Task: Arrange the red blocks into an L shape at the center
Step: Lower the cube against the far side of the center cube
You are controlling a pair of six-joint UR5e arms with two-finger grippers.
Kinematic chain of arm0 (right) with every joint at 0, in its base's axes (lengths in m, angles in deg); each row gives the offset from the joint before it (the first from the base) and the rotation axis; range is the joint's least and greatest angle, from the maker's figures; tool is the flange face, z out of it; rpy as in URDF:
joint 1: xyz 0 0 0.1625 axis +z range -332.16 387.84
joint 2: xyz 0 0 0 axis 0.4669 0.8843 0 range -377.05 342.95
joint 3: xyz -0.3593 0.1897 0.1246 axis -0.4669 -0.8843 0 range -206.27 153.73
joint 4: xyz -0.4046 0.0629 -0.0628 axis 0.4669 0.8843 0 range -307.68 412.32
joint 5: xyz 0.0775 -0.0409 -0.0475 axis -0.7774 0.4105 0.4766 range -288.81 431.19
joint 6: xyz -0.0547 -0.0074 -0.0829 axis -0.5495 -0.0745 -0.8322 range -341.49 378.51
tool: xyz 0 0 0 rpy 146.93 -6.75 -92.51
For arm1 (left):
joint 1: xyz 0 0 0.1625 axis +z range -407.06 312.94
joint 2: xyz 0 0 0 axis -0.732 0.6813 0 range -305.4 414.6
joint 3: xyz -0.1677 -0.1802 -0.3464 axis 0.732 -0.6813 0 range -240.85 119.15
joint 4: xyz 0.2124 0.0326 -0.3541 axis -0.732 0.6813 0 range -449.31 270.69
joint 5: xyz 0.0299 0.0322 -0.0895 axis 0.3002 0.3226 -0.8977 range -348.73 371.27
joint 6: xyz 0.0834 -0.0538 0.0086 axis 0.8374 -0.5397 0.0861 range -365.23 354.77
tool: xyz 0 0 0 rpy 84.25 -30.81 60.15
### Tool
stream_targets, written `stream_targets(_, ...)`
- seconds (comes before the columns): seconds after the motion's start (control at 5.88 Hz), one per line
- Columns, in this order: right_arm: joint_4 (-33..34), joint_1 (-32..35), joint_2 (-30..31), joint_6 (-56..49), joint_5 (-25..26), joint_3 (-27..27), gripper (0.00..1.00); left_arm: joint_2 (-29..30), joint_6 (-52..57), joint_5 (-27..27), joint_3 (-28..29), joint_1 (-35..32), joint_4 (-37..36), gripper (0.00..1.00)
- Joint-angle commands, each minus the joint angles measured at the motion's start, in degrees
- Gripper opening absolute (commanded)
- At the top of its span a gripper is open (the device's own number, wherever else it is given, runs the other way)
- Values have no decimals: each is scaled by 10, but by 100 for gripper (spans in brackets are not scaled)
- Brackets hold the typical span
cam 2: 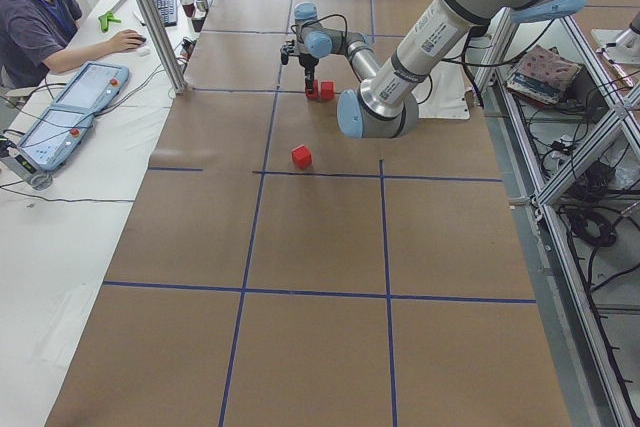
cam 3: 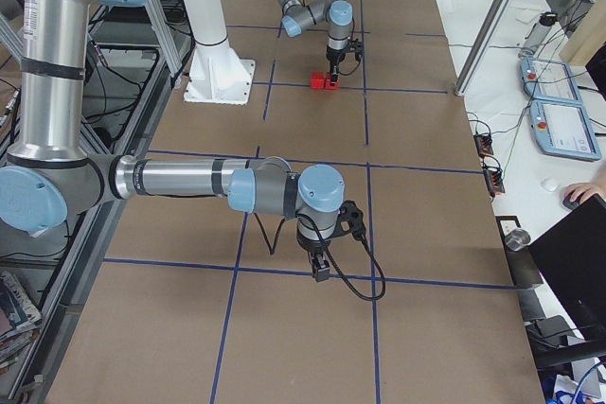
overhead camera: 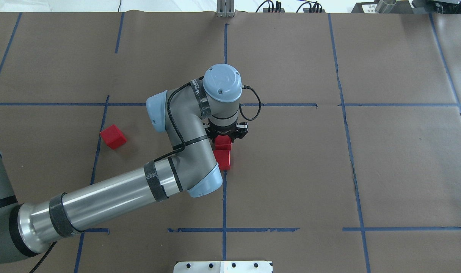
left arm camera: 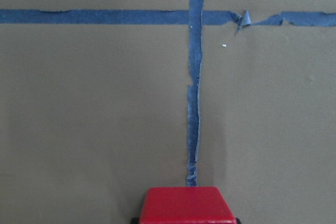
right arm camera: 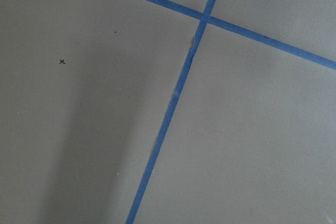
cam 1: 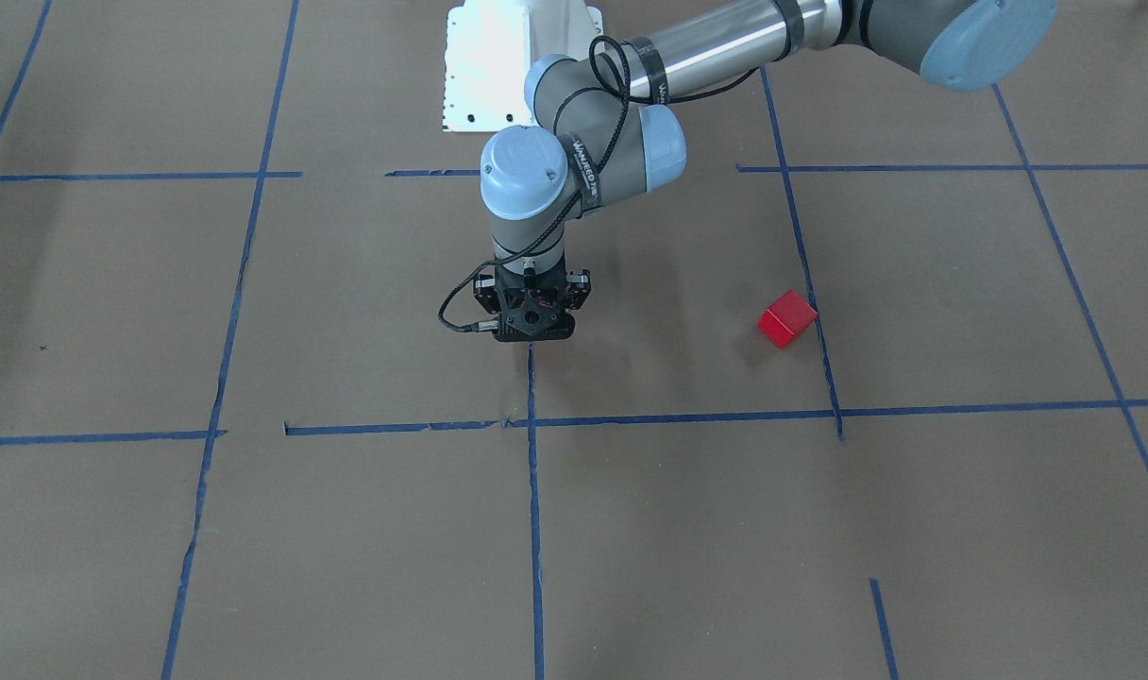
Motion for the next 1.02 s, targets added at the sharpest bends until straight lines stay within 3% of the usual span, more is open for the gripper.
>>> stream_targets(0.0, 0, 0, 0, 0, 0, 0, 100, -2, 0, -1, -1, 1, 1, 8)
stream_targets(0.85, 0, 0, -1, 0, 0, 0, 100, -19, -1, -1, -14, 1, 4, 9)
